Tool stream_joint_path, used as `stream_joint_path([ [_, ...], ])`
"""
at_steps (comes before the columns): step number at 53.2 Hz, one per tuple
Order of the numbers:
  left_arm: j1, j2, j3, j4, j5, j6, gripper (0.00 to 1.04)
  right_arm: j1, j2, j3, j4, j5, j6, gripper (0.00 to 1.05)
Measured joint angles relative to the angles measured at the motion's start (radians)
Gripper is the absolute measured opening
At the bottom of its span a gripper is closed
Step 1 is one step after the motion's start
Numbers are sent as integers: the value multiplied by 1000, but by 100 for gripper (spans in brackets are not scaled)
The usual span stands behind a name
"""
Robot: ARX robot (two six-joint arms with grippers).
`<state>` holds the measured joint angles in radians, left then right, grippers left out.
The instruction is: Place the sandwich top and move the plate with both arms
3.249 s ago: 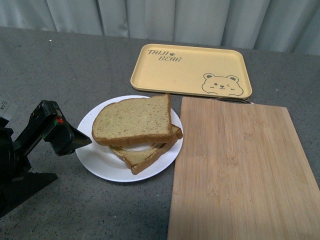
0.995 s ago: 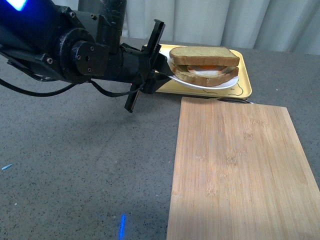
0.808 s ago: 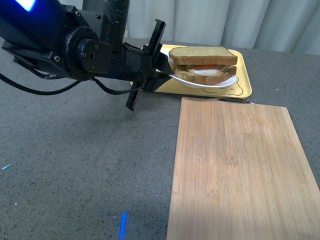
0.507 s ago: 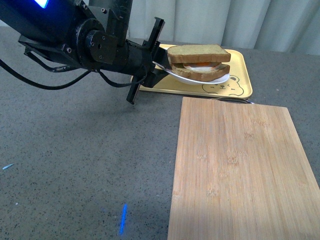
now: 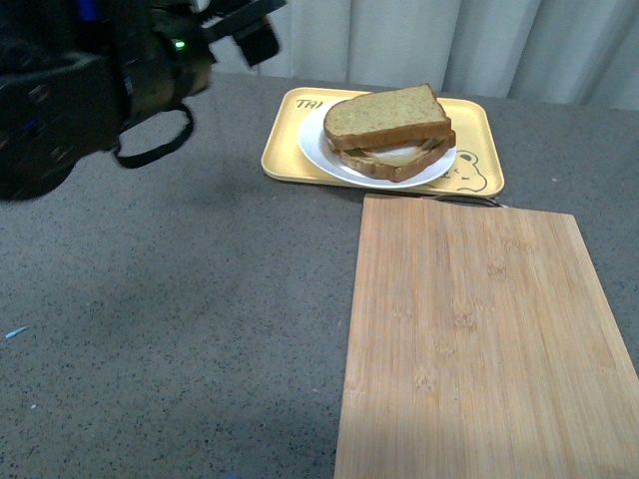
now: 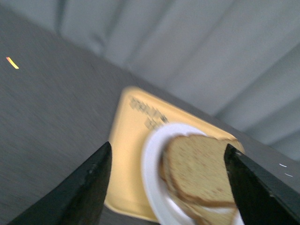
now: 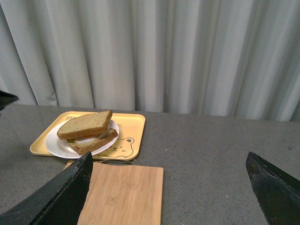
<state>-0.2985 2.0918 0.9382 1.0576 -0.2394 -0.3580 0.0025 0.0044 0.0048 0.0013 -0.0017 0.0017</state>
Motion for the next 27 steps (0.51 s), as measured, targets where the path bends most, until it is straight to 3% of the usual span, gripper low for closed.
stream_joint_path([
  [2, 15, -39, -81, 95, -11, 109, 57, 0, 0, 0, 0, 0, 0, 95],
  [3, 87, -240, -356, 218, 32, 306, 23, 0, 0, 0, 0, 0, 0, 95],
  [8, 115, -315, -458, 224, 57, 325, 6, 0, 0, 0, 0, 0, 0, 95],
  [27, 188, -620, -709, 164, 129, 344, 4, 0, 0, 0, 0, 0, 0, 95],
])
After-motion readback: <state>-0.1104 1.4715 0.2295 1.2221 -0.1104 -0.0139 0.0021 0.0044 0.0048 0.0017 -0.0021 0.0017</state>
